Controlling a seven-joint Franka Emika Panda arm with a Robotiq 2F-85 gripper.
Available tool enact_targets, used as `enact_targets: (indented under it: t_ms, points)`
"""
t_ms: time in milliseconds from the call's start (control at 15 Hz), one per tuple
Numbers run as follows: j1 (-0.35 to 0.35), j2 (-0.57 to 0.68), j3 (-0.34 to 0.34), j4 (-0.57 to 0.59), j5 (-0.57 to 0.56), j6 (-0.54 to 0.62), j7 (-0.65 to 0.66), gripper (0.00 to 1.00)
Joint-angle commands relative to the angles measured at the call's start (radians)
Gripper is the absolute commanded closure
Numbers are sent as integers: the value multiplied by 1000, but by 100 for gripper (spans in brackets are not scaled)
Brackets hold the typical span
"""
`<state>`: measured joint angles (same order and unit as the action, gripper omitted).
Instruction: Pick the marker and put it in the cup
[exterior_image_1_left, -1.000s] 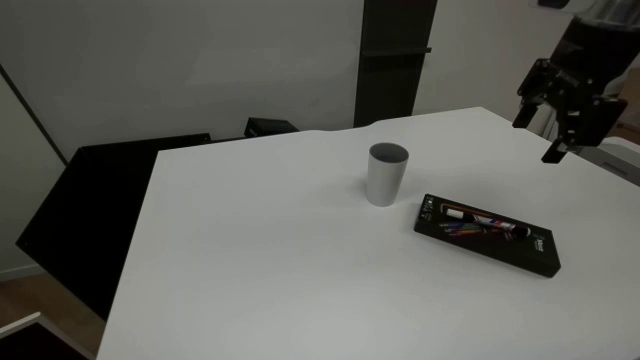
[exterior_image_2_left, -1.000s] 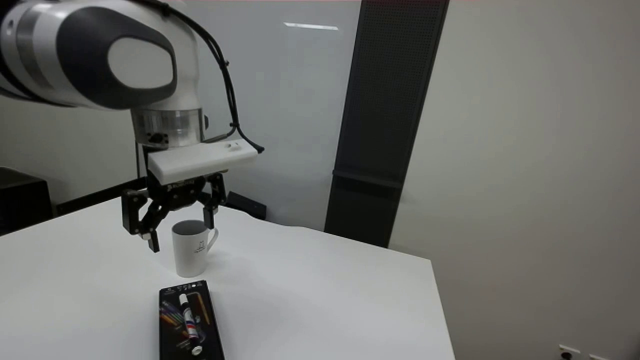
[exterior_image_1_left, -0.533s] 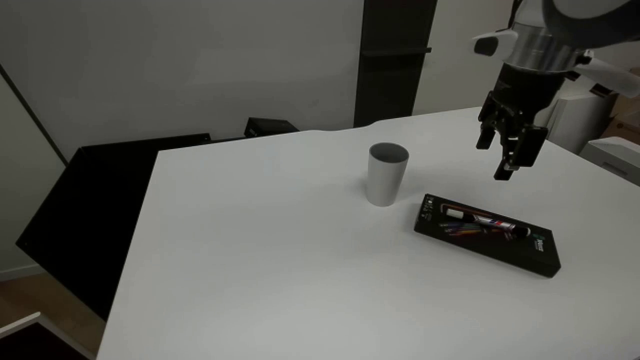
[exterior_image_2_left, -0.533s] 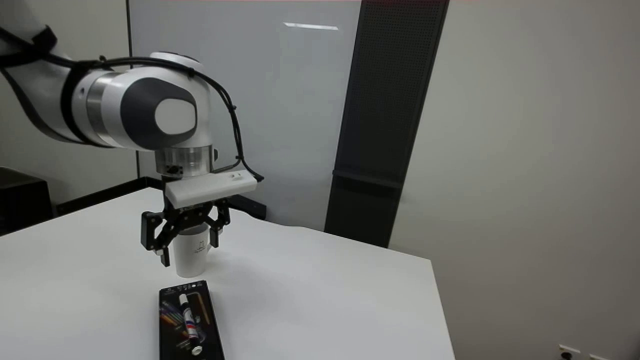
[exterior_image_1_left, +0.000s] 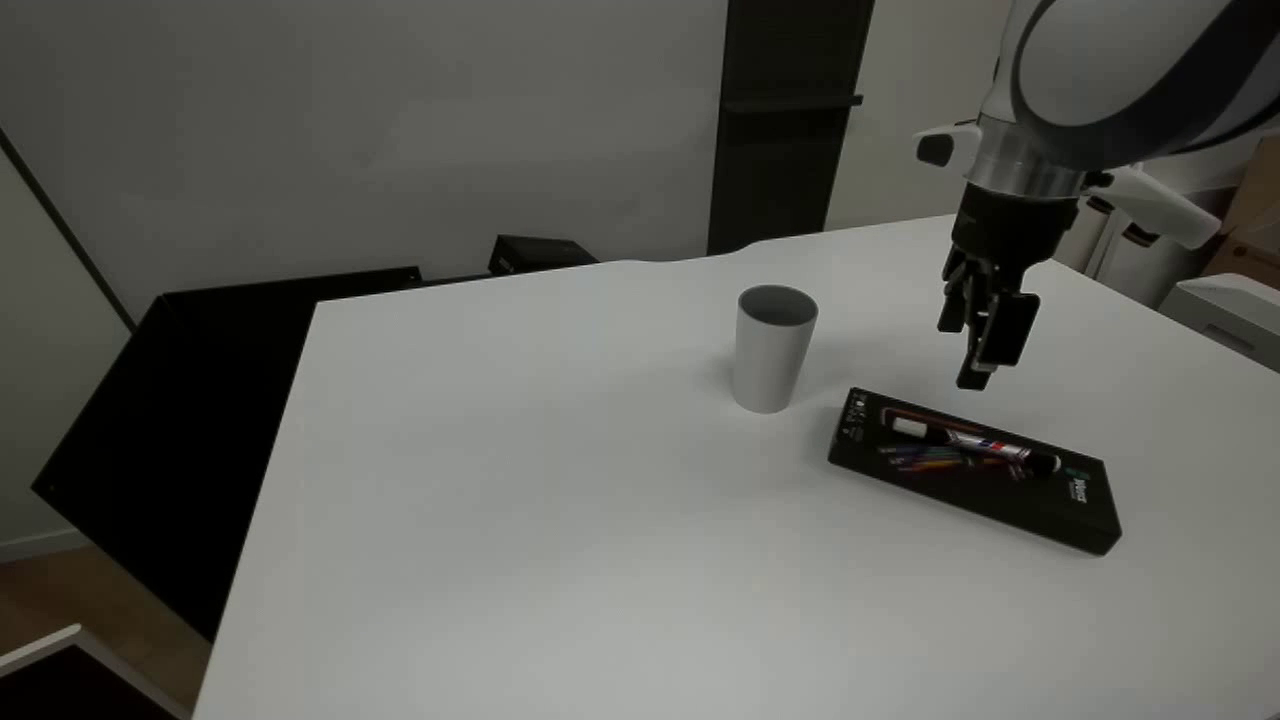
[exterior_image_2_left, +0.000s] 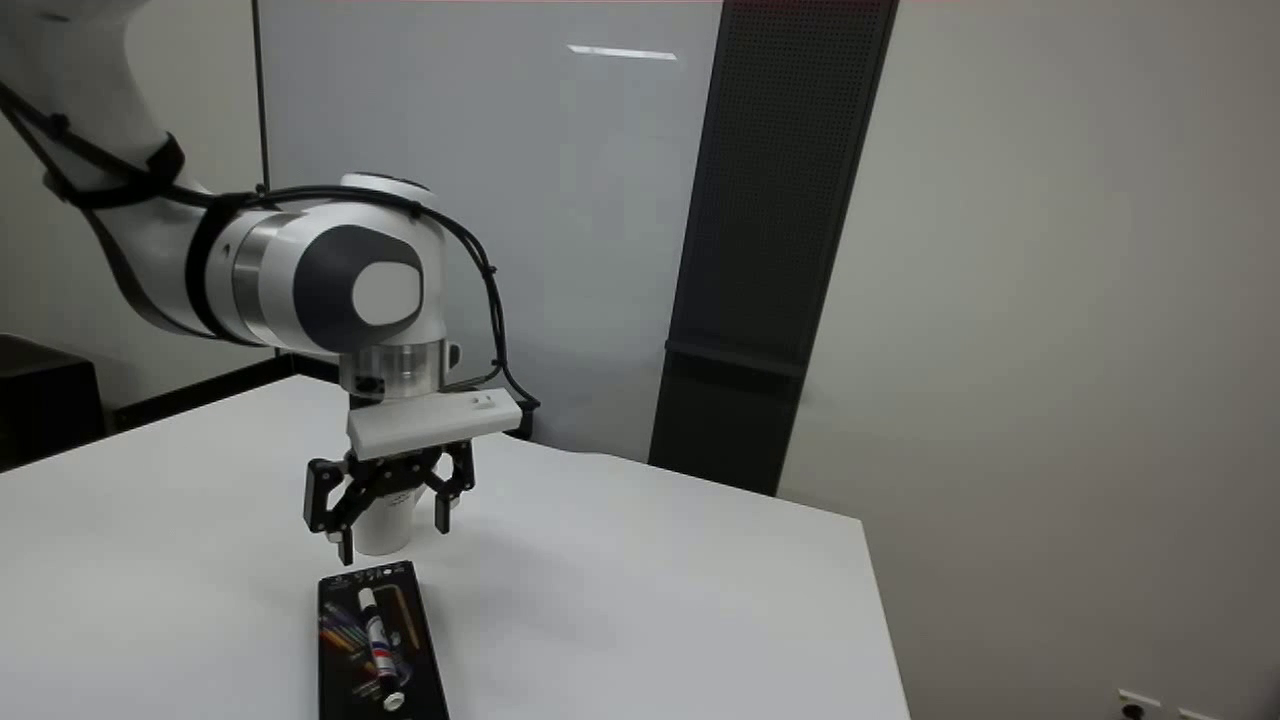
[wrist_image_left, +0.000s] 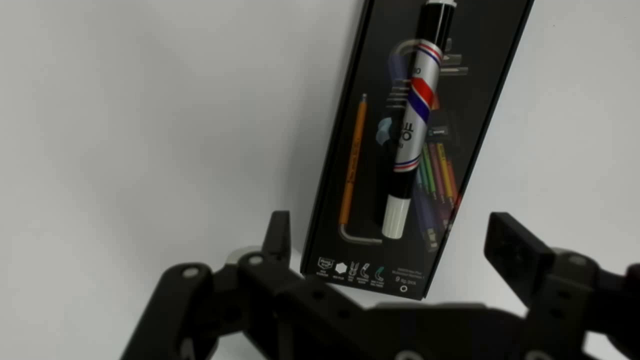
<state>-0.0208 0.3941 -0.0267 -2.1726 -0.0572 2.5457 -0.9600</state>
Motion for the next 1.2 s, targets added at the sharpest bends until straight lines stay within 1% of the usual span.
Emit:
enact_targets:
  t_ms: [0, 600, 867, 1133]
  points:
    - [-19, 53, 19, 37, -25, 11, 93, 0]
    - [-13, 87, 56, -5, -57, 160, 163, 0]
    - [2, 109, 41, -14, -94, 186, 231, 0]
    - [4, 129, 38, -15, -130, 193, 303, 0]
